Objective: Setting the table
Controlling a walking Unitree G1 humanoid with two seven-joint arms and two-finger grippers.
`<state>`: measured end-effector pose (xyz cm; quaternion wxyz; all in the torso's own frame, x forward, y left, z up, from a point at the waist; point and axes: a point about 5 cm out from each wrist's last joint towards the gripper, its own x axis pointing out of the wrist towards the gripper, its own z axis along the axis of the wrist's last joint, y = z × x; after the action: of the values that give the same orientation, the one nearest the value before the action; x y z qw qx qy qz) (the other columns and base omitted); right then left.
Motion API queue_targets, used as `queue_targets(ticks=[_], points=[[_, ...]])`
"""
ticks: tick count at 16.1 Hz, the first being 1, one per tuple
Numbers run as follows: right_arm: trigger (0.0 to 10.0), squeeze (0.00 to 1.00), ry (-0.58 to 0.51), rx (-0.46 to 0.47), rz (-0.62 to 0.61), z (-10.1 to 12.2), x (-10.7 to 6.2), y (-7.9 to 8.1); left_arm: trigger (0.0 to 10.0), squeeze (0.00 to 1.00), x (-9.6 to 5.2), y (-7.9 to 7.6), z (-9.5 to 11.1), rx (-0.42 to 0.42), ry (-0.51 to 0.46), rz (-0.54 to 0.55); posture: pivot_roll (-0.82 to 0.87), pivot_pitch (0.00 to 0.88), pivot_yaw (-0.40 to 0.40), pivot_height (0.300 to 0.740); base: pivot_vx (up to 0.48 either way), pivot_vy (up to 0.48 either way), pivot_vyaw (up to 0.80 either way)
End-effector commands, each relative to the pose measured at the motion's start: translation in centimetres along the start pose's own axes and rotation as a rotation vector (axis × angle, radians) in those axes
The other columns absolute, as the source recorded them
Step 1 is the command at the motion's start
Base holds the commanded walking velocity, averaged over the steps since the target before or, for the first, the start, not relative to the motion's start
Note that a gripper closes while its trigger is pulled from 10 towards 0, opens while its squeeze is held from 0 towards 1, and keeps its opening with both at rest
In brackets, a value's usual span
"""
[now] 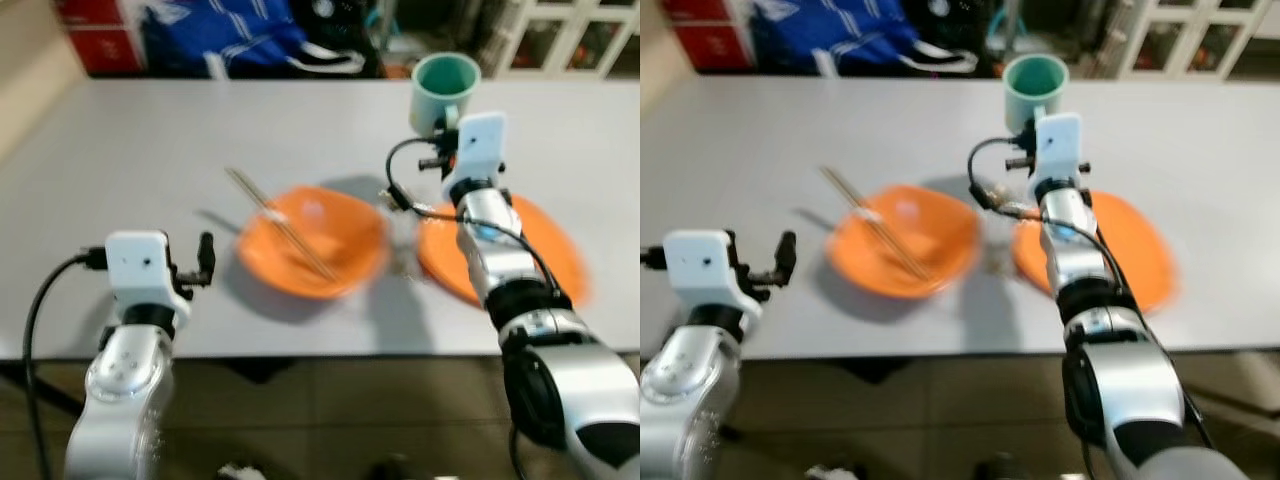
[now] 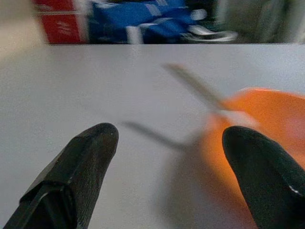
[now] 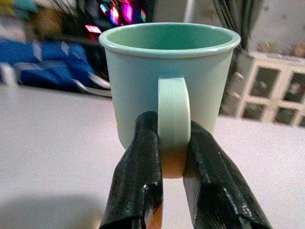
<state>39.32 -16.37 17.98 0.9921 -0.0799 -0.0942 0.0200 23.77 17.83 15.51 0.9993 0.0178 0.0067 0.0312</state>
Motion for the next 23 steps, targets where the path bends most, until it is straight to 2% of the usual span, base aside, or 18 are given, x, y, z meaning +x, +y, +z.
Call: queue_targets(ticks=[1,8,12,18,23], points=[[10.0,0.00,-0.042,-0.002,0.021,1.2,0.5,0.5,10.0,0.00,-0.1,0.5,0.1,0.014,-0.003,0.019,0.01,0.061,0.018,0.740,0.000,0.000,0.00],[10.0,0.00,-0.039,-0.020,0.046,1.5,0.8,1.0,10.0,0.00,0.0,0.6,-0.1,0.012,-0.001,0.025,0.01,0.060,0.013,0.740,0.000,0.000,0.00],[10.0,0.00,0.002,-0.039,0.034,0.6,0.5,0.8,10.0,0.00,-0.1,0.6,-0.2,0.010,0.007,0.025,0.01,0.063,0.016,0.740,0.000,0.000,0.00],[10.0,0.00,0.000,-0.047,0.060,1.6,1.4,1.6,10.0,0.00,-0.2,0.8,-0.1,0.021,0.005,0.027,0.04,0.064,0.013,0.740,0.000,0.000,0.00],[10.0,0.00,0.059,-0.053,0.069,0.7,1.3,2.6,10.0,0.00,-0.3,1.2,0.1,0.032,0.005,0.033,0.05,0.070,0.025,0.740,0.000,0.000,0.00]])
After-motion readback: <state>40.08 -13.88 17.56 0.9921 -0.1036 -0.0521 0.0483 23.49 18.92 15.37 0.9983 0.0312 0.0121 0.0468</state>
